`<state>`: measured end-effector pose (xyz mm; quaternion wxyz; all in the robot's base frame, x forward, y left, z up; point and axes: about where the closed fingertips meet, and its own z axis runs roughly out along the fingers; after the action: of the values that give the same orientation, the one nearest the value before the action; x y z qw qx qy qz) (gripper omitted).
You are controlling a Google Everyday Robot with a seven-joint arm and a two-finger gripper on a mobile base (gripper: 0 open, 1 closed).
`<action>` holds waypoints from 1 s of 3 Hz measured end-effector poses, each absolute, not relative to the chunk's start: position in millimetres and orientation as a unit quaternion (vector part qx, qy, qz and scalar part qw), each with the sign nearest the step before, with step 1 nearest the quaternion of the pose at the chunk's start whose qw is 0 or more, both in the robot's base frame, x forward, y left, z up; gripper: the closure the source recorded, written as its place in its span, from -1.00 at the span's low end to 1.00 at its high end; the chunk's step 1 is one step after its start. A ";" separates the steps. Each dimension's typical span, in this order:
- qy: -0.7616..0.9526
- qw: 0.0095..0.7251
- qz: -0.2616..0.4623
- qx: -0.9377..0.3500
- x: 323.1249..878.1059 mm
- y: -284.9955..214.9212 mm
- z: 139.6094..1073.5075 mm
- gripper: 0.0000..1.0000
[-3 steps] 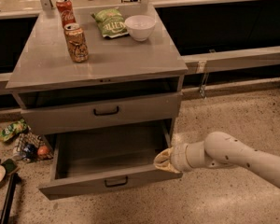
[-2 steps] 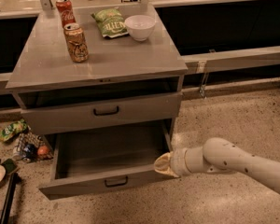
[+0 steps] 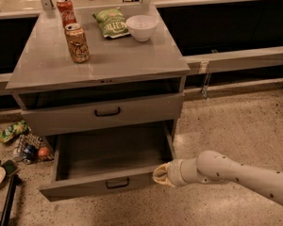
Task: Close middle drawer
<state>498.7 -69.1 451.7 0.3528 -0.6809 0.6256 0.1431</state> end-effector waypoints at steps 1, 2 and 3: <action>0.612 0.349 0.136 -0.696 499.5 -67.4 428.3 1.00; 0.599 0.348 0.123 -0.711 505.5 -64.6 408.8 1.00; 0.587 0.357 0.102 -0.719 515.8 -59.1 397.4 1.00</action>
Offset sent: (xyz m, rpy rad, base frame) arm 0.0164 0.0050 -0.0646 -0.0790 -0.0942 0.0890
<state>515.8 -59.1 397.4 0.3568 -0.7192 0.5874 0.1020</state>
